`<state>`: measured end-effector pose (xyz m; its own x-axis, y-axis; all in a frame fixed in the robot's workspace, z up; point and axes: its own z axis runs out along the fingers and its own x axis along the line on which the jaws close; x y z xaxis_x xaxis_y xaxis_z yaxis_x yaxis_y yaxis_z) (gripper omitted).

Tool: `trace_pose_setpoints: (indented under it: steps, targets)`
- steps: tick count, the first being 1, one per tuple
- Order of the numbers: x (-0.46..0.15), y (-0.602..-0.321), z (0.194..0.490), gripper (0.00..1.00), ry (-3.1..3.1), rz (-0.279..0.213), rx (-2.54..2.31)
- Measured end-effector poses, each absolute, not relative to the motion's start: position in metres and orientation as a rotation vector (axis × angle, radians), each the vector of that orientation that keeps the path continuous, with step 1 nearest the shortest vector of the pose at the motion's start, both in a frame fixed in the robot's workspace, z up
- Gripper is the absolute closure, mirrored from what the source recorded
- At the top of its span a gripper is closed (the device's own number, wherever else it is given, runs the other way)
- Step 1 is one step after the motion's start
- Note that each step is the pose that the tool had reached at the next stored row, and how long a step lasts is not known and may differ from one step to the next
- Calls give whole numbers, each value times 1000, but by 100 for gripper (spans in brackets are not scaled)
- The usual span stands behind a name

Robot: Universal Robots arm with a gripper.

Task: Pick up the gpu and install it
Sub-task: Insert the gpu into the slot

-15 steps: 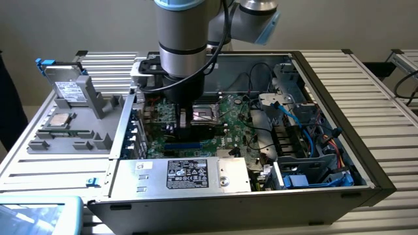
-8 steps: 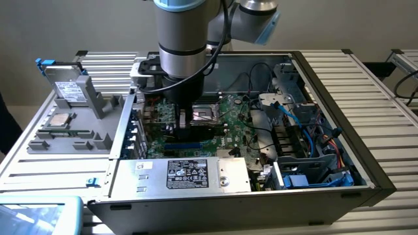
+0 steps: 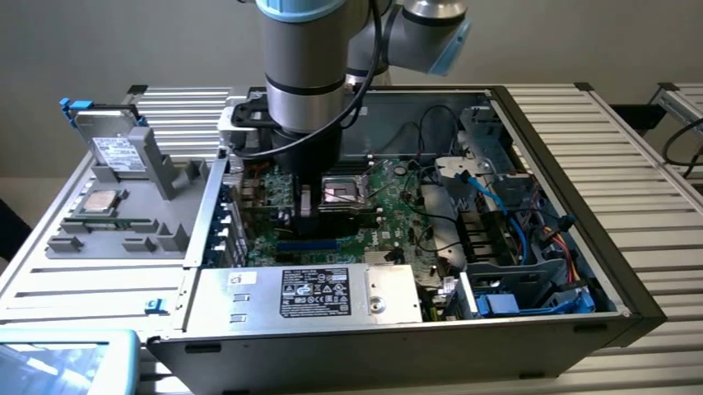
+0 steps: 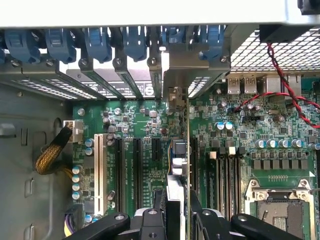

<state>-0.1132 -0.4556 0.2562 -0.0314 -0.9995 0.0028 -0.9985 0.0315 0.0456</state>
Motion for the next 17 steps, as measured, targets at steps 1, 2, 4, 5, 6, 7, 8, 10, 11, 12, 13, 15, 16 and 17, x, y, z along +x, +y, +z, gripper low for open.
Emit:
trace_pose_setpoints:
  steps: [1,2,4,5,6,7,8,10,11,12,13,15,16,17]
  targets:
    - [-113,-456,256,72,-2231,-50,2162]
    - [-114,-456,256,72,-2231,-51,2161]
    - [-114,-456,255,72,-2230,-55,2160]
    - [-114,-456,254,72,-2230,-56,2159]
    - [-114,-456,254,72,-2230,-57,2158]
    - [-114,-456,253,72,-2229,-59,2157]
    - [-115,-456,253,72,-2229,-60,2156]
    - [-115,-456,253,72,-2229,-60,2156]
    - [-115,-456,253,72,-2229,-60,2156]
    - [-115,-456,253,72,-2229,-60,2156]
    - [-115,-456,253,72,-2229,-61,2156]
    - [-115,-457,253,72,-2229,-62,2157]
    - [-115,-458,253,72,-2229,-62,2157]
    - [-115,-458,253,72,-2230,-63,2157]
